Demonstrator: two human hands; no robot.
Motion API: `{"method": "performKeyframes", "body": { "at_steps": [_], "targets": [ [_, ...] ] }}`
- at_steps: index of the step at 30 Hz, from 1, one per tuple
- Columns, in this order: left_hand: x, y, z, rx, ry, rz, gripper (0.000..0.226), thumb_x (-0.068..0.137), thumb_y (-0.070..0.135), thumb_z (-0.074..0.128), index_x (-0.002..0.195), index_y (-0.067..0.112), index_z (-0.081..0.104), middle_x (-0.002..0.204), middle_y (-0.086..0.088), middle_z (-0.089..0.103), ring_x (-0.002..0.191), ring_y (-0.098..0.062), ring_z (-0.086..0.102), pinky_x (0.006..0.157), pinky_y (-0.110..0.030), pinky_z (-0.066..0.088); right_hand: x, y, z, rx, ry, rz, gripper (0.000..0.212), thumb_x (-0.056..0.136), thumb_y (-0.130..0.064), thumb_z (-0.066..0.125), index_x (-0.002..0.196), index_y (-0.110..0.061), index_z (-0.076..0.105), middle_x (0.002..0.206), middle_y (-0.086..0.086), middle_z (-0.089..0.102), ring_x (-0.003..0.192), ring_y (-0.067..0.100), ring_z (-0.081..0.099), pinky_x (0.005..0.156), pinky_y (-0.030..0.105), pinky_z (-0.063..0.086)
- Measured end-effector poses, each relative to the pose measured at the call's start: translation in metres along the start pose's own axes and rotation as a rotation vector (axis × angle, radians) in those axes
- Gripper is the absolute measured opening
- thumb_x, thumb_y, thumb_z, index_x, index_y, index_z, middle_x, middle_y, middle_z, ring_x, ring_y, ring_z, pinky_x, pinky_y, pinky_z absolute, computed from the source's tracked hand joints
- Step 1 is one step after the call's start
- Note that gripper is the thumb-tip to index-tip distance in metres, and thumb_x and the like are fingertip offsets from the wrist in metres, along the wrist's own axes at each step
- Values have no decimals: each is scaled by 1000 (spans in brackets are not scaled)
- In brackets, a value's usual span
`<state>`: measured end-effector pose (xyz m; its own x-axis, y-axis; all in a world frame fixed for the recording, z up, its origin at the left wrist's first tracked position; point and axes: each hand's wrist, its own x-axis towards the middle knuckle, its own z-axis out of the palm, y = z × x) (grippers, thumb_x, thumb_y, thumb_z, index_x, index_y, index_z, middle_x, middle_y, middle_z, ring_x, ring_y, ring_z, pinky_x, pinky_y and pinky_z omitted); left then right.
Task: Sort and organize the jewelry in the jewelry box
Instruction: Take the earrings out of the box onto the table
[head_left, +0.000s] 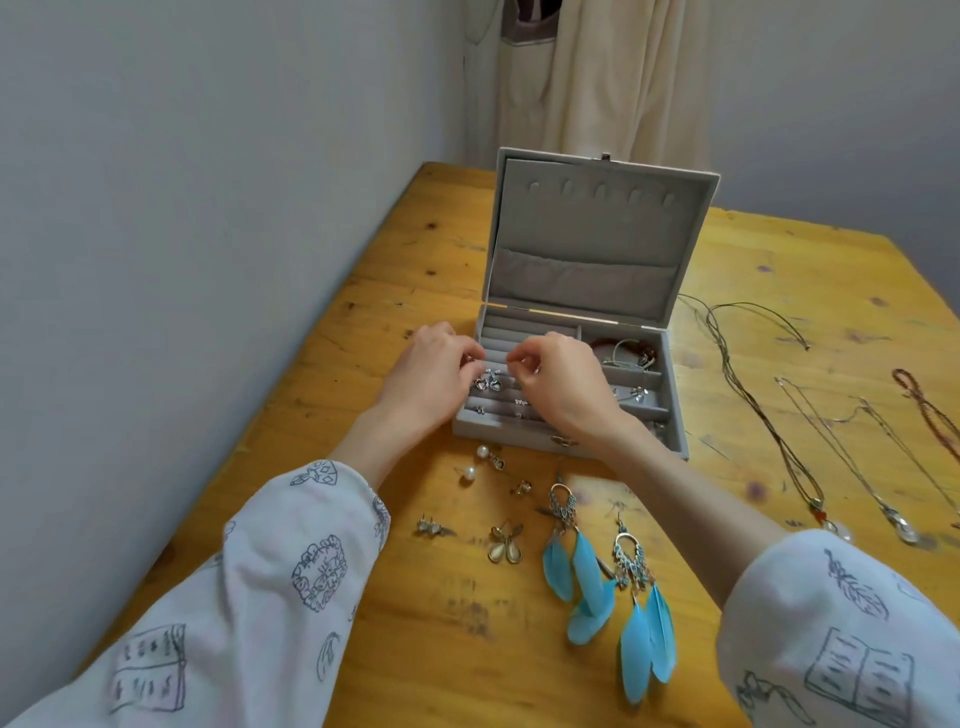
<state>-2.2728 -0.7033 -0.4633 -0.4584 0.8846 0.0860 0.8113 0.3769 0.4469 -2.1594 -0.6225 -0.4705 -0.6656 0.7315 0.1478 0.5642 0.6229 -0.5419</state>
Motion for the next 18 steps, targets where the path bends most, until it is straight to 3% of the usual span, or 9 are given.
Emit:
{"method": "performKeyframes", "body": {
  "at_steps": [6,14,18],
  "targets": [
    [7,-1,6,60,40,14,24,89,24,57,109,14,67,108,-7,54,108,-19,42,86,-28,37,9,2,12,-39,-63,-75,19,90,-17,55,100,-14,71,100,9,62,98,26,56,85,37,45],
    [15,6,3,75,-34,-52,20,88,17,56,104,13,69,115,-9,53,116,-24,40,93,-34,37,17,7,7,-48,-165,-157,13,88,-13,55,95,-11,67,95,3,57,92,22,56,81,33,44],
    [11,1,1,-153,43,-77,15,87,15,57,96,12,69,99,-3,64,93,-13,54,77,-22,40,9,7,2,-9,-99,-193,13,90,-13,53,95,-10,65,94,3,57,85,16,52,77,26,41]
  ]
}}
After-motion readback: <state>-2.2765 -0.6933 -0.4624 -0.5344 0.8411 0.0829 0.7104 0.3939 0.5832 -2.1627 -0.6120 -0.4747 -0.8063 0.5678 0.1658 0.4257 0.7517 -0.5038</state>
